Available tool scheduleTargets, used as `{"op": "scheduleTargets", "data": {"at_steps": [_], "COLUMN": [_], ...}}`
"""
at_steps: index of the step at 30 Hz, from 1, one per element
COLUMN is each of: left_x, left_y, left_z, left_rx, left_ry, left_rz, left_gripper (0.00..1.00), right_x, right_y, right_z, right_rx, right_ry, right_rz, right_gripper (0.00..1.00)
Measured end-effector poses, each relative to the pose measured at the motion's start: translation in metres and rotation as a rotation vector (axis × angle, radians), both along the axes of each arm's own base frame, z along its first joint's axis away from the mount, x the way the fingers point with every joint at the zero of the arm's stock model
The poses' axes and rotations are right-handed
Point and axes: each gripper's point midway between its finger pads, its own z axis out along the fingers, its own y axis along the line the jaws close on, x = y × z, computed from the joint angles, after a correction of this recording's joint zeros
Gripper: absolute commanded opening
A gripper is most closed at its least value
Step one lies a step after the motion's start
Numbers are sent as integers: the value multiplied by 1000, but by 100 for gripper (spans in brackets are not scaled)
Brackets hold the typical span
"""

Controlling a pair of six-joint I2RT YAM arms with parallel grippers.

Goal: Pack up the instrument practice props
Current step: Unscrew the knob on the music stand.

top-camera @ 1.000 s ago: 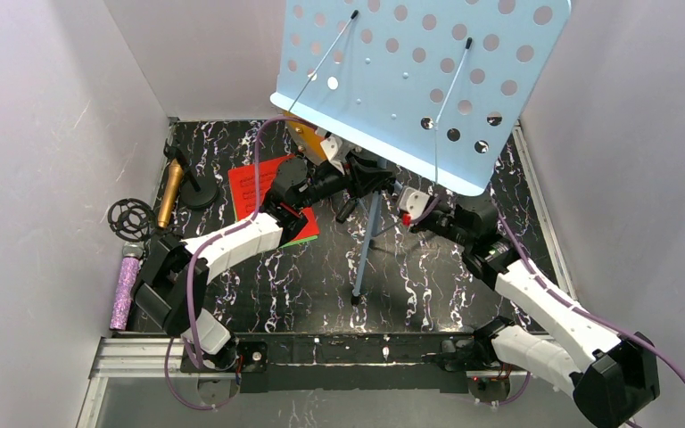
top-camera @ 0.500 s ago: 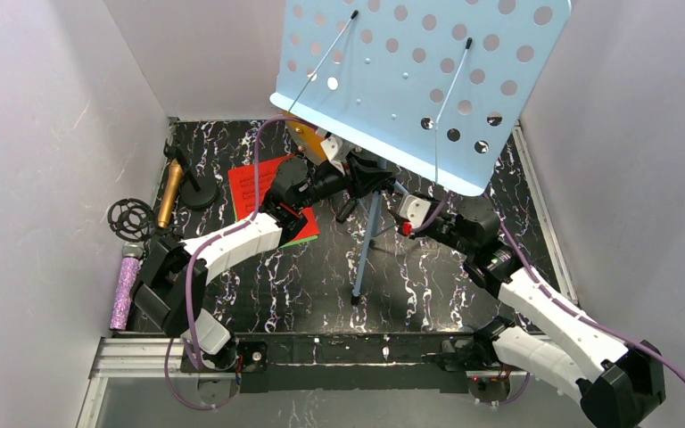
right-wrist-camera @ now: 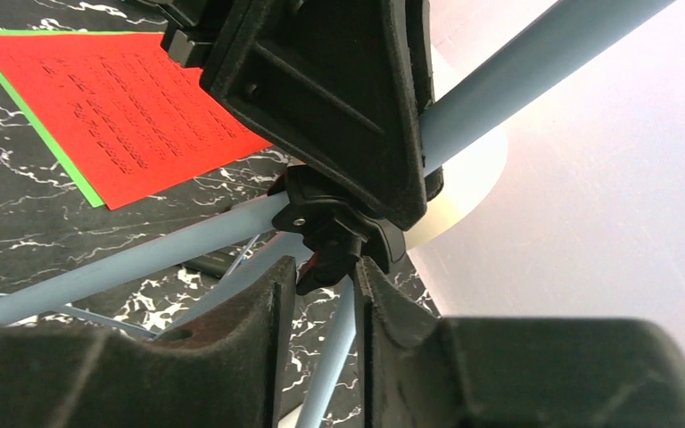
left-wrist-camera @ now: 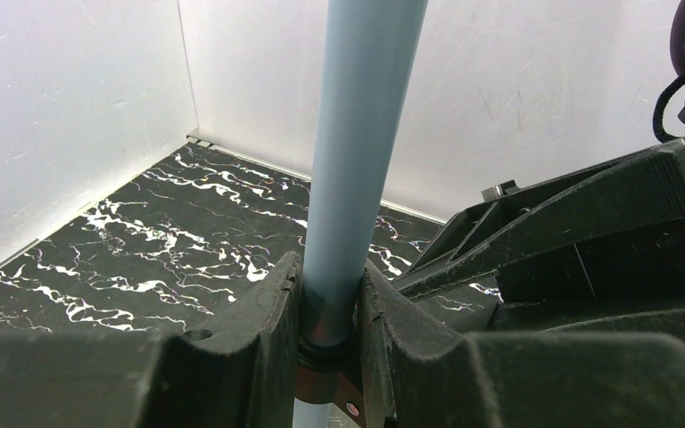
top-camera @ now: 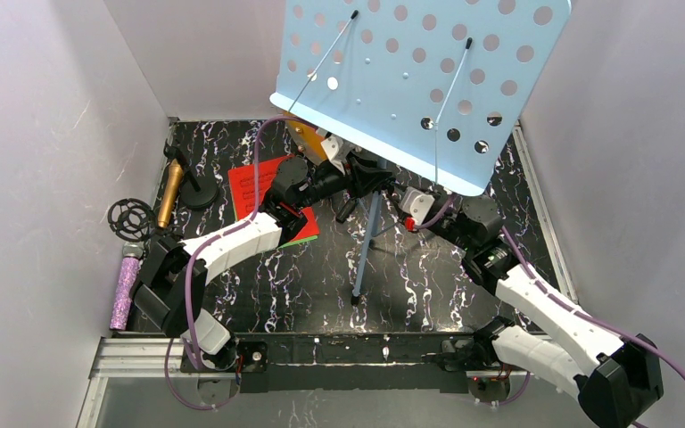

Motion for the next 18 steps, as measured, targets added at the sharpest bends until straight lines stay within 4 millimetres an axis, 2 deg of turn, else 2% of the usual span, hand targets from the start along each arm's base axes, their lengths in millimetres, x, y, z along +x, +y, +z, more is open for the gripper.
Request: {"op": "scheduleTargets", "data": {"at_steps": [9,13,18], "left_x": [4,6,7], "left_y": [3,5,5], "left_z": [0,0,0], "left_rx": [1,2,2], "left_ry": [0,2,2], "left_rz": [13,20,23], "left_gripper": [0,0,0], "right_x": [7,9,10], "right_y": [4,6,6], "right_z": [1,1,0], "right_rx": [-29,-53,-124], "right_ry": [-34,-53,-106], "right_rz": [9,19,17], "right_gripper": [17,2,1]}}
